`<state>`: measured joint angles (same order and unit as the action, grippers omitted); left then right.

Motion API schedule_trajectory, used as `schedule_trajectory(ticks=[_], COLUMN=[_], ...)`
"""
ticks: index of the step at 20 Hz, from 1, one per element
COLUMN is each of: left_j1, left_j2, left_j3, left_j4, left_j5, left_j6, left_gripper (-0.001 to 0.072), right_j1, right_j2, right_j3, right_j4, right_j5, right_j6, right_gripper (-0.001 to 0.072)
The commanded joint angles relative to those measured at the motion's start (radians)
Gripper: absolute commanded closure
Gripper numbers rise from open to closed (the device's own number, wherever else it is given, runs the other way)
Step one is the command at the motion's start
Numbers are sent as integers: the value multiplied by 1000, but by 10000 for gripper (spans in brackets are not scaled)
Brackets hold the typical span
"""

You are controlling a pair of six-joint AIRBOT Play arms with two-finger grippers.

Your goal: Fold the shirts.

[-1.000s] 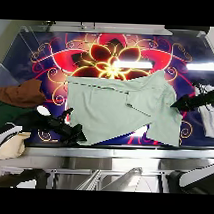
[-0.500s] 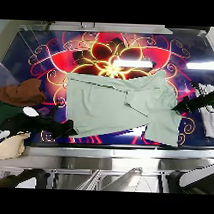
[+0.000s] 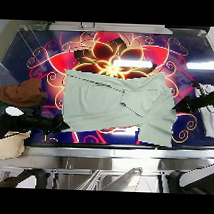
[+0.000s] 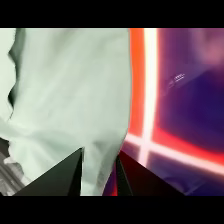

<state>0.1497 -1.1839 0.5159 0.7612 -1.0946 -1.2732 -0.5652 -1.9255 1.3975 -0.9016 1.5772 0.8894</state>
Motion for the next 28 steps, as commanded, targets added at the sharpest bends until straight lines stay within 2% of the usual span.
schedule_trajectory(ticks=[1,5,6,7,9,12,14,16,20,22,25,27,28], left_j1=[11,11,11,11,11,11,13,40,196,311,544,746,809], left_j2=[4,4,4,4,4,6,23,76,224,299,395,432,441], left_j3=[0,0,0,0,23,163,292,438,789,958,1129,1201,1215], left_j4=[-3,-4,-4,-4,-6,-14,-107,-269,-557,-658,-813,-866,-867], left_j5=[-2,-5,-5,-5,-26,-156,-244,-290,-357,-365,-360,-387,-388], left_j6=[22,27,27,27,27,39,66,120,196,224,222,150,126], left_gripper=[685,685,685,685,685,685,685,686,685,685,685,685,685], right_j1=[0,0,0,0,0,0,0,0,-8,-34,-87,-118,-135], right_j2=[-1,-1,2,13,48,134,233,351,651,815,1074,1208,1265], right_j3=[-62,-136,-135,-135,-127,-93,-59,-7,150,216,232,232,232], right_j4=[64,75,76,76,76,105,224,393,721,803,808,737,633], right_j5=[12,35,59,64,61,68,89,111,114,0,-257,-399,-481], right_j6=[7,8,8,8,8,19,19,18,14,-4,-37,-55,-41], right_gripper=[461,470,516,651,692,692,692,692,691,691,691,690,691])
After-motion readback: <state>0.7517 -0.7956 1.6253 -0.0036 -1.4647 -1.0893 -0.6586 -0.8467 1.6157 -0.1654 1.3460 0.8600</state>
